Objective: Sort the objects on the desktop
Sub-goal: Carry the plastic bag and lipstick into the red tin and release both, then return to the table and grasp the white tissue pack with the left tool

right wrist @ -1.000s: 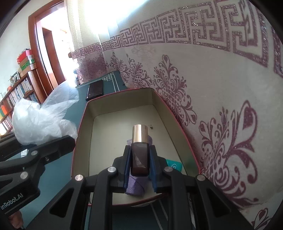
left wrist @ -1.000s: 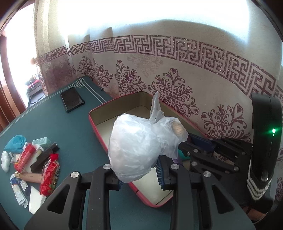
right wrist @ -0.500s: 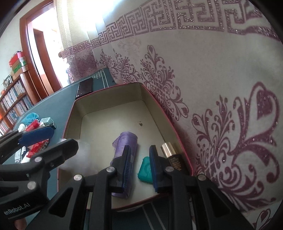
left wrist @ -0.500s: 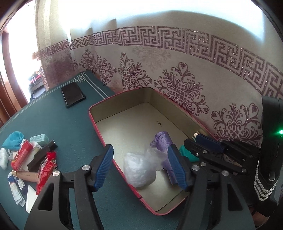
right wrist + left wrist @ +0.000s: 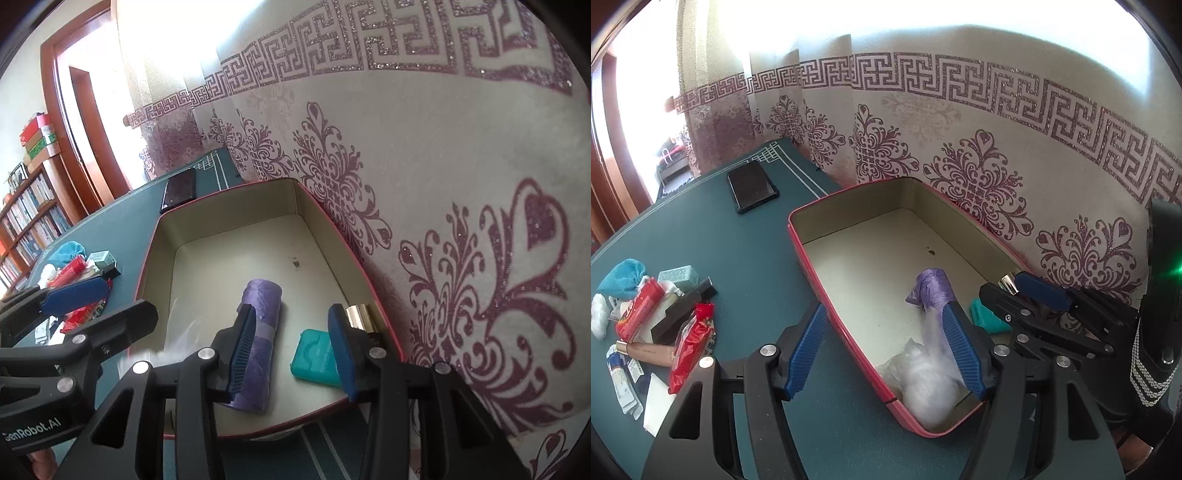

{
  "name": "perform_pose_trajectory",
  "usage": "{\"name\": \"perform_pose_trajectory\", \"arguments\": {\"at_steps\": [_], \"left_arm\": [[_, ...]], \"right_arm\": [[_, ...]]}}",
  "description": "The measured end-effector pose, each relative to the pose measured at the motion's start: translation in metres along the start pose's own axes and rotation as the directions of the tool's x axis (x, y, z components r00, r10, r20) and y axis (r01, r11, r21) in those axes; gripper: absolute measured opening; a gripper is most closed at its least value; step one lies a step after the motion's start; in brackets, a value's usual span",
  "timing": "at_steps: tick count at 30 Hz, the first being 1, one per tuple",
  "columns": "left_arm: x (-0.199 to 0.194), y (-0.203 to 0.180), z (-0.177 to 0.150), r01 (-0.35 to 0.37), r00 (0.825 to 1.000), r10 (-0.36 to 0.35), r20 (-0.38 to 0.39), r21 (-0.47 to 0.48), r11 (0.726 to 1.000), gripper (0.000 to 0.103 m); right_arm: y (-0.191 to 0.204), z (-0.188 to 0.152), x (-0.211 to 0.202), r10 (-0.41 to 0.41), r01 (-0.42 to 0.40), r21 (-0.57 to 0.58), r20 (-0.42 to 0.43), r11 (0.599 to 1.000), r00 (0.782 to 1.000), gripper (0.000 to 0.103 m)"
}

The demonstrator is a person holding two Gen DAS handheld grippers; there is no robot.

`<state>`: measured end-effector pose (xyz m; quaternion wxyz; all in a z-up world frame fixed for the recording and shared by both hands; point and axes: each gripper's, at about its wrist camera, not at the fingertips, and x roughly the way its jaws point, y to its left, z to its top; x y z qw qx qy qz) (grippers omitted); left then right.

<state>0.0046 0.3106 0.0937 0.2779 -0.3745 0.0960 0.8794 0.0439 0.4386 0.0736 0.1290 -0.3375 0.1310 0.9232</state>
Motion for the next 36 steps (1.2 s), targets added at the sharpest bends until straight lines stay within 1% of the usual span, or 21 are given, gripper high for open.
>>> {"name": "perform_pose_trajectory", "arguments": {"at_steps": [4, 7, 11, 14, 16, 19, 22, 24, 28, 36], "left_arm": [[-0.012, 0.014, -0.002, 0.009, 1.000, -0.008, 0.026, -0.052, 0.999, 0.069], [-0.019, 0.026, -0.004, -0.003, 0.999, 0.006, 0.035, -0.090, 0.996, 0.069], [-0.021, 0.041, -0.010, -0.033, 0.999, 0.037, 0.022, -0.131, 0.991, 0.069], [-0.022, 0.051, -0.017, -0.043, 0.999, 0.045, 0.006, -0.157, 0.987, 0.069], [-0.022, 0.056, -0.021, -0.058, 0.998, 0.058, -0.002, -0.169, 0.984, 0.069], [-0.024, 0.062, -0.027, -0.073, 0.997, 0.072, -0.008, -0.178, 0.981, 0.069], [-0.025, 0.072, -0.033, -0.092, 0.996, 0.090, -0.015, -0.191, 0.977, 0.069], [-0.026, 0.081, -0.038, -0.104, 0.995, 0.101, -0.022, -0.202, 0.974, 0.069], [-0.030, 0.105, -0.050, -0.136, 0.991, 0.131, -0.040, -0.235, 0.962, 0.069], [-0.042, 0.160, -0.071, -0.195, 0.981, 0.185, -0.061, -0.328, 0.925, 0.069]], "right_arm": [[0.002, 0.000, -0.005, 0.004, -0.004, -0.003, 0.014, 1.000, 1.000, 0.046], [0.006, 0.000, -0.007, 0.013, -0.013, -0.012, 0.016, 1.000, 1.000, 0.047], [0.014, -0.001, -0.011, 0.028, -0.027, -0.037, 0.017, 0.999, 0.999, 0.047], [0.021, -0.002, -0.014, 0.037, -0.036, -0.057, 0.021, 0.998, 0.999, 0.048], [0.025, -0.004, -0.017, 0.041, -0.039, -0.069, 0.026, 0.997, 0.999, 0.052], [0.031, -0.004, -0.022, 0.037, -0.033, -0.088, 0.040, 0.996, 0.999, 0.056], [0.037, -0.006, -0.026, 0.037, -0.031, -0.107, 0.052, 0.994, 0.998, 0.066], [0.041, -0.007, -0.027, 0.039, -0.032, -0.118, 0.058, 0.992, 0.998, 0.068], [0.051, -0.008, -0.030, 0.047, -0.037, -0.140, 0.067, 0.990, 0.997, 0.070], [0.081, -0.008, -0.027, 0.086, -0.077, -0.162, 0.051, 0.984, 0.995, 0.073]]}}
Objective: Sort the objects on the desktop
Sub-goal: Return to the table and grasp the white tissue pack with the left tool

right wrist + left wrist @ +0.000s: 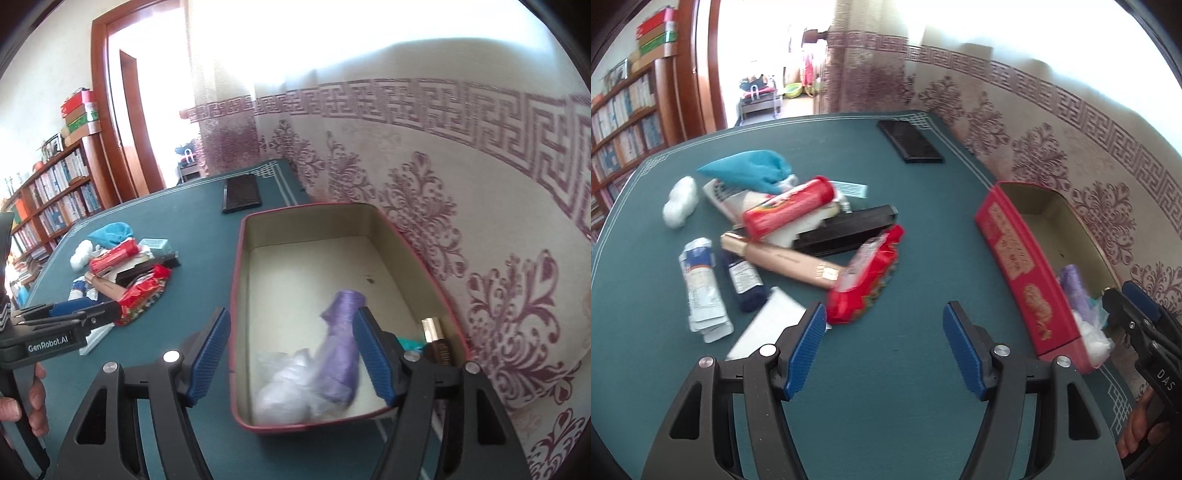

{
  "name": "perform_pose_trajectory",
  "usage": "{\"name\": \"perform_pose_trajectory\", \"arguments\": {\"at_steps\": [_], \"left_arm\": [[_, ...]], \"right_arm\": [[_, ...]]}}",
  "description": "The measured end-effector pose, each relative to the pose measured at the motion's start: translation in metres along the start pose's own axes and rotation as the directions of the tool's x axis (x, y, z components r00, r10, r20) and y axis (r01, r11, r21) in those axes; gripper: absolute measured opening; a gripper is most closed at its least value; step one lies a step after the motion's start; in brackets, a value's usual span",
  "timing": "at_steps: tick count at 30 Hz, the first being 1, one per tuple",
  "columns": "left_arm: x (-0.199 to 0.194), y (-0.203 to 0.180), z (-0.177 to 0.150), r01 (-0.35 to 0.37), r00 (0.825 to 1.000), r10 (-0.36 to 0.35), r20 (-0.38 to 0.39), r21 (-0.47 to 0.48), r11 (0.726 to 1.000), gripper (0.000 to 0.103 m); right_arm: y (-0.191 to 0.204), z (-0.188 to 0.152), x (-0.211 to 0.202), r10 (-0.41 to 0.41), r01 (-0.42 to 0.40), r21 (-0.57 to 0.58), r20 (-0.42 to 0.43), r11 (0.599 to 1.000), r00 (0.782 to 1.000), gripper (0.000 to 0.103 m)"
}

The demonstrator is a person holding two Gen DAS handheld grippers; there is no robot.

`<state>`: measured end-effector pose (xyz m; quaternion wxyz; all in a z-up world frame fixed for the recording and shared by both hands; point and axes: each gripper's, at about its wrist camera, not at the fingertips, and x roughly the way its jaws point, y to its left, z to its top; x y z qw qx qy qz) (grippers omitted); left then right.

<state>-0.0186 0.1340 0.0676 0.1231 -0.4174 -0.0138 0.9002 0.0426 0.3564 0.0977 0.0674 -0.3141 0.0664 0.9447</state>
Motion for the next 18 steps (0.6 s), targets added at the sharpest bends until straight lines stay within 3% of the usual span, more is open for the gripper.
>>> {"name": "perform_pose_trajectory", "arguments": {"at_steps": [11, 18], "left_arm": [[0.010, 0.058, -0.011, -0.039, 0.998, 0.037, -0.046, -0.026, 0.999, 0.069], [0.021, 0.078, -0.021, -0.029, 0.996, 0.025, -0.082, -0.045, 0.999, 0.069]], "right_arm": [[0.037, 0.005, 0.006, 0.060, -0.064, -0.070, -0.063, 0.995, 0.996, 0.075], [0.046, -0.002, 0.006, 0.047, -0.061, -0.114, -0.119, 0.992, 0.992, 0.076]]}}
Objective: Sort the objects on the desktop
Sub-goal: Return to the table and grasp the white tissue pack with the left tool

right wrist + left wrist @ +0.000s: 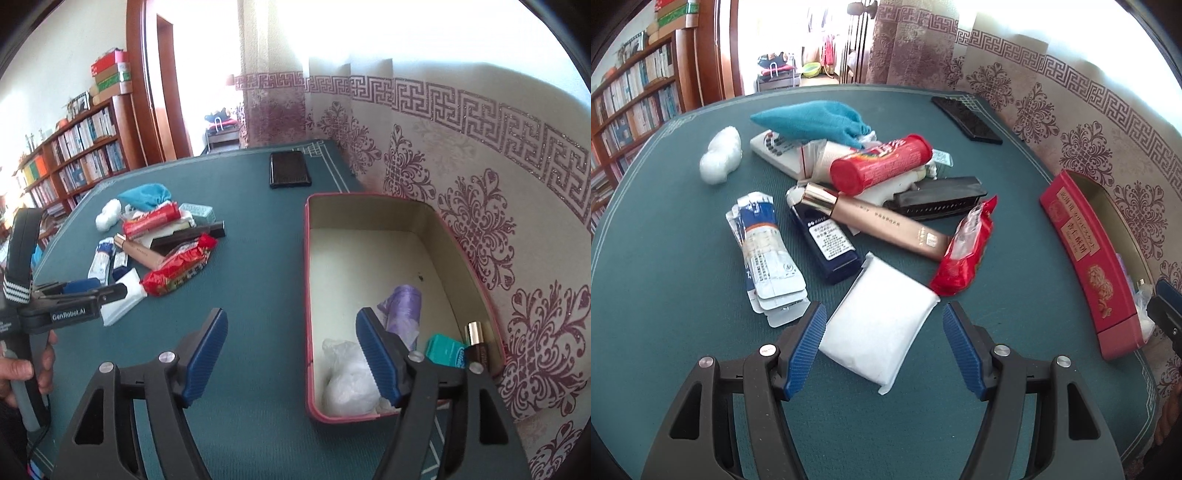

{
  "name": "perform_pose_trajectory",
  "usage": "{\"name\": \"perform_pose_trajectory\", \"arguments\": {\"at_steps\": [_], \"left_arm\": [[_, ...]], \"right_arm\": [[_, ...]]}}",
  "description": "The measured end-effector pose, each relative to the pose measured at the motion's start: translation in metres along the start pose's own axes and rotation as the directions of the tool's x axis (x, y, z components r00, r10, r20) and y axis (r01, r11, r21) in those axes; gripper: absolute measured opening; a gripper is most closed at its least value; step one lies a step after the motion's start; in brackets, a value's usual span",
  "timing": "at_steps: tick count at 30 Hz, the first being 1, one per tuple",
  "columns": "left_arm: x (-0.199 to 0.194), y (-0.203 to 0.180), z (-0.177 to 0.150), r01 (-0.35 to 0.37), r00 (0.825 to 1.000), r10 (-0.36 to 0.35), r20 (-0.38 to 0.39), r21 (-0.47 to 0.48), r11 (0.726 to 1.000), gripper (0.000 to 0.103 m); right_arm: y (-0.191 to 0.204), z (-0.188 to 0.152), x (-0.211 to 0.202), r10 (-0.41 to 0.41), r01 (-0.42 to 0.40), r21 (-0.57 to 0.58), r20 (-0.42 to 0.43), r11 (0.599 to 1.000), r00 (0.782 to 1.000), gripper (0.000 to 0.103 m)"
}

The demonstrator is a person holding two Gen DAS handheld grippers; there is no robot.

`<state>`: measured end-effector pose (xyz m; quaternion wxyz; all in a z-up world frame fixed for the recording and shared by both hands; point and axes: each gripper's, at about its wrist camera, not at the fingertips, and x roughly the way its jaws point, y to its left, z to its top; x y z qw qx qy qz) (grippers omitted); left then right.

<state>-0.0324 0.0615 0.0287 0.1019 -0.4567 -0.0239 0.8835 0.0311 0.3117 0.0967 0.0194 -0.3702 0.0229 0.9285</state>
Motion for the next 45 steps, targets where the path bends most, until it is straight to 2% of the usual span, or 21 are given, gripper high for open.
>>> {"name": "perform_pose_trajectory", "arguments": {"at_steps": [7, 11, 15, 21, 23, 24, 28, 36, 45], "left_arm": [[0.011, 0.003, 0.002, 0.031, 0.999, -0.030, -0.035, 0.035, 0.999, 0.069], [0.020, 0.002, 0.000, 0.018, 0.998, -0.013, -0.065, 0.085, 0.996, 0.069], [0.020, -0.001, -0.002, 0.024, 0.998, -0.015, -0.067, 0.136, 0.990, 0.073], [0.022, -0.009, -0.006, -0.014, 0.998, 0.025, -0.055, 0.190, 0.982, 0.075], [0.020, -0.006, -0.007, -0.009, 0.999, 0.018, -0.047, 0.178, 0.984, 0.071], [0.019, -0.003, -0.006, -0.007, 0.999, 0.014, -0.041, 0.167, 0.986, 0.062], [0.014, 0.014, -0.004, 0.069, 0.997, -0.067, -0.025, 0.090, 0.994, 0.056], [0.007, 0.030, -0.004, 0.198, 0.980, -0.198, 0.021, 0.009, 0.980, 0.055], [0.018, 0.037, -0.002, 0.206, 0.979, -0.204, 0.024, -0.067, 0.976, 0.055]], "right_arm": [[0.012, 0.008, -0.002, 0.041, -0.042, -0.006, -0.028, 0.999, 0.999, 0.076], [0.032, 0.018, 0.002, 0.096, -0.097, -0.039, -0.043, 0.994, 0.994, 0.076], [0.052, 0.024, 0.012, 0.124, -0.128, -0.059, -0.066, 0.990, 0.990, 0.076], [0.070, 0.031, 0.033, 0.159, -0.166, -0.050, -0.121, 0.985, 0.980, 0.076], [0.075, 0.032, 0.041, 0.164, -0.171, -0.041, -0.138, 0.984, 0.977, 0.076], [0.077, 0.033, 0.046, 0.168, -0.174, -0.032, -0.149, 0.984, 0.975, 0.076], [0.083, 0.035, 0.061, 0.169, -0.173, -0.007, -0.172, 0.985, 0.971, 0.076], [0.095, 0.043, 0.098, 0.144, -0.142, 0.024, -0.199, 0.990, 0.969, 0.076], [0.101, 0.056, 0.142, 0.154, -0.135, 0.100, -0.226, 0.986, 0.962, 0.076]]}}
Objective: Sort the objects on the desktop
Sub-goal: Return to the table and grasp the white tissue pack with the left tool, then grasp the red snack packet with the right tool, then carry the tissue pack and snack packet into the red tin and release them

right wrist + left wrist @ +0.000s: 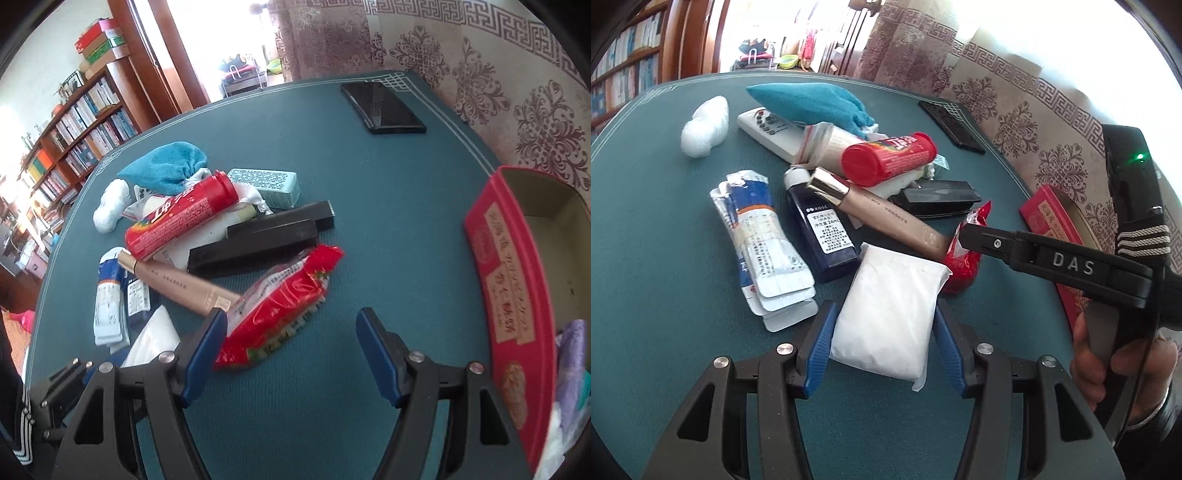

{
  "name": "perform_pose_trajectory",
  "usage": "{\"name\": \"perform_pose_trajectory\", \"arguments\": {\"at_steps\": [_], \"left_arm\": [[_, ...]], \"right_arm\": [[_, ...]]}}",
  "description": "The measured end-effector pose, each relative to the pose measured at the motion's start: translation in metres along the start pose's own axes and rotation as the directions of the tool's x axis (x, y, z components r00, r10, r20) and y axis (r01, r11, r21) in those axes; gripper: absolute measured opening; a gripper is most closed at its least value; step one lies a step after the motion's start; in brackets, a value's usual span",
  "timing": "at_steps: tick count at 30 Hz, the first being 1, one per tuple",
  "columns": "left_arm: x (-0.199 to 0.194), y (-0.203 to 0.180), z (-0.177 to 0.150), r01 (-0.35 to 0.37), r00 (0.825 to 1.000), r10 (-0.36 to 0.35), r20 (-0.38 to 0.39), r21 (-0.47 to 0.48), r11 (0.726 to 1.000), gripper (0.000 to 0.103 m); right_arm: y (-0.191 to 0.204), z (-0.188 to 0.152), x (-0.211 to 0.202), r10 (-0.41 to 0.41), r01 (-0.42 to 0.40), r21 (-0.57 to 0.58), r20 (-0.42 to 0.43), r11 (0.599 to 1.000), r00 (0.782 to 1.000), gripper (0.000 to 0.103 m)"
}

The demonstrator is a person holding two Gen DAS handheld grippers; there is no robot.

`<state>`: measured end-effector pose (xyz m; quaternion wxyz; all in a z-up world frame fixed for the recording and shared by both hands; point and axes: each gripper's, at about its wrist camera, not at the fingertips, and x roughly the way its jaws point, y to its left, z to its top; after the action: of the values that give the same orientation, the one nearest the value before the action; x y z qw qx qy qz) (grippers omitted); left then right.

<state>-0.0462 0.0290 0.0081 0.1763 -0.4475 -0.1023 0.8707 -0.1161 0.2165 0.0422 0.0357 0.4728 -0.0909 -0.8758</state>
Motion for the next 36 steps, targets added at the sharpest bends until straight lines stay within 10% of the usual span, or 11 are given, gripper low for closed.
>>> {"name": "perform_pose_trajectory", "arguments": {"at_steps": [15, 36], "left_arm": [[-0.003, -0.001, -0.003, -0.013, 1.000, 0.013, 0.013, -0.006, 1.000, 0.055], [-0.046, -0.039, -0.014, -0.042, 0.991, 0.029, 0.133, 0.103, 0.994, 0.055]], "right_arm": [[0.011, -0.024, 0.002, -0.068, 0.070, -0.119, 0.020, 0.990, 0.997, 0.043], [-0.041, -0.070, -0.127, -0.173, 0.167, 0.044, 0.253, 0.985, 0.952, 0.041]]}}
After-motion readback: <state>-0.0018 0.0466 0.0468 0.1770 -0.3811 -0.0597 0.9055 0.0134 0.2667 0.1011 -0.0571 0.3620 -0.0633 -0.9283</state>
